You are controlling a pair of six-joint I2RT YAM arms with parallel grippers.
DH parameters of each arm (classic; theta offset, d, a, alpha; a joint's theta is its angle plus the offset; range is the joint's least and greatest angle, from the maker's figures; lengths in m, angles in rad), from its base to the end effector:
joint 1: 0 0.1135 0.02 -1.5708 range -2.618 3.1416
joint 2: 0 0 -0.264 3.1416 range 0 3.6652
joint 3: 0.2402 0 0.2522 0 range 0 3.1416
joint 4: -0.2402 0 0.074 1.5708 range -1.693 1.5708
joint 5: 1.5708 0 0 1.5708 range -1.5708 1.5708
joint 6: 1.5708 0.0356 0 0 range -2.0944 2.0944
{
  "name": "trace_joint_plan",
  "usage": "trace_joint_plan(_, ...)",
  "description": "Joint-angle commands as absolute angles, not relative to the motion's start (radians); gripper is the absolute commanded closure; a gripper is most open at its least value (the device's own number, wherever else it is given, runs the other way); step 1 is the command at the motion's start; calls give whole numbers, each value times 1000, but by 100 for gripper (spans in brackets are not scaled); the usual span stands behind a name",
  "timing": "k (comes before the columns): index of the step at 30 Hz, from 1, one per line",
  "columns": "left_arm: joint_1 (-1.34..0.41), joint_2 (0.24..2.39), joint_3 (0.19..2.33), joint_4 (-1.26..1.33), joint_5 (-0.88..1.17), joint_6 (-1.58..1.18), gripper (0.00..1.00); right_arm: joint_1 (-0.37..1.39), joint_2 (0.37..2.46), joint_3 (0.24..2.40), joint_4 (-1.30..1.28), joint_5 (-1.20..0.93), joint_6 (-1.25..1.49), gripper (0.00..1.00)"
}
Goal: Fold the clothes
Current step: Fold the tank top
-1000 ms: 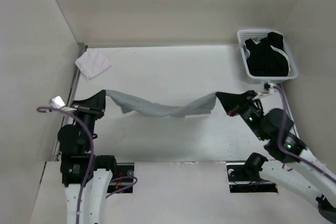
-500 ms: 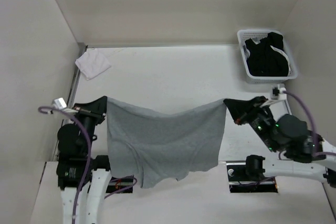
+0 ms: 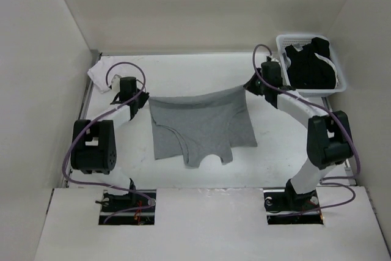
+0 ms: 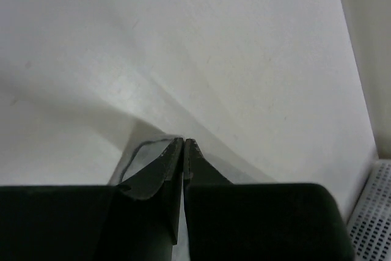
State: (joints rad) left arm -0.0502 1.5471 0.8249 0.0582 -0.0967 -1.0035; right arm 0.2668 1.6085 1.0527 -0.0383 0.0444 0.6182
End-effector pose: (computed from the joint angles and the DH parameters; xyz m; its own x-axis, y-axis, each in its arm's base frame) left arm 0.3232 -0.0128 0.1931 -0.3088 -0.8250 -0.4734 -0.5330 0.5623 -0.6322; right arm 0.3481 0.0935 0.2377 -0.5721 0.4439 -0.6897 0.1272 0.8787 0.4600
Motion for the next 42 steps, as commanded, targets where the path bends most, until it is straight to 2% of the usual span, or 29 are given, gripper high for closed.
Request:
trace_joint_plan(1,-41,1598,983,241,-89,-1023,100,211,1678,1259,94,-89,644,98)
trace_joint_plan(3,-48,1585,1009,239,-86,-1008,100,203,1692,1292,78,-97,644,98)
trace_joint_plan(6,-59,1493,957,250,-92,-999,100,208,1631,1226,87,-95,644,98)
trace_joint_plan(16,-51,996,474,265,-60,-1020,99,258,1197,671,183,-37,741,98)
trace_joint_plan(21,-12,726,298,134,8,-1031,99,318,944,470,71,15,744,98)
trace_joint_plan(25,-5,511,181,-44,14,-1060,96,361,856,327,-8,26,800,97)
trace_joint_plan(27,-4,419,137,-128,6,-1072,91,384,836,307,-17,29,860,91)
trace_joint_plan(31,34,328,136,-250,-20,-1065,70,360,819,308,-8,69,868,60)
trace_joint_plan(33,53,325,164,-249,-28,-1055,68,317,837,330,27,66,845,48)
trace_joint_plan(37,9,454,215,-118,-25,-1065,69,255,1044,408,139,23,805,44)
trace_joint_plan(42,-212,656,239,78,-116,-1077,70,252,1303,491,236,-29,798,44)
